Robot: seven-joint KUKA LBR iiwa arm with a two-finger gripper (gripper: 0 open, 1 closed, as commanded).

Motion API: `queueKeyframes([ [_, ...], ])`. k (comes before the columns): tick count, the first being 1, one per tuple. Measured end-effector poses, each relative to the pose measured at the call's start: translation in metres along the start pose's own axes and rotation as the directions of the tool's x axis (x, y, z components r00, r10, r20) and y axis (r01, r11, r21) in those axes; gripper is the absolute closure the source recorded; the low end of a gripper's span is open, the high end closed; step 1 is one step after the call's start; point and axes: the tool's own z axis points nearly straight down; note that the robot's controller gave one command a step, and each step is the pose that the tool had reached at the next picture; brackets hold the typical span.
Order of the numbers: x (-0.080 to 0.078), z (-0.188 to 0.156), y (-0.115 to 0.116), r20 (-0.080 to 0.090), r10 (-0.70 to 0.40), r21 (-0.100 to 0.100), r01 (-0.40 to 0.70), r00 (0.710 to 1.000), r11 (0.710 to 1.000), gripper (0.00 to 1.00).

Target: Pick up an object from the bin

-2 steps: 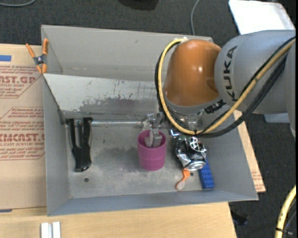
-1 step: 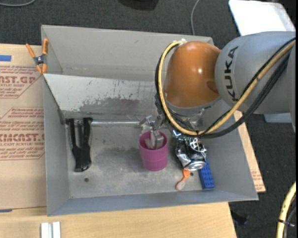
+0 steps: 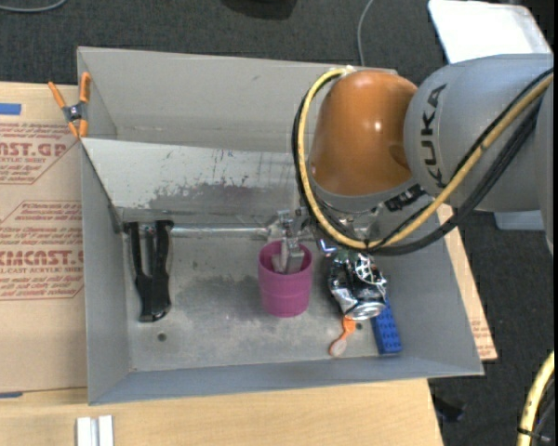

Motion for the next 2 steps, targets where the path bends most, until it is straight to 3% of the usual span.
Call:
queueKeyframes([
  [1, 0.001, -0.005, 0.0, 0.002, -0.136, 0.001, 0.136, 0.991, 0.991, 1.0],
  [2, -0.005, 0.043, -0.018, 0.004, 0.105, -0.001, -0.105, 0.994, 0.995, 1.0],
])
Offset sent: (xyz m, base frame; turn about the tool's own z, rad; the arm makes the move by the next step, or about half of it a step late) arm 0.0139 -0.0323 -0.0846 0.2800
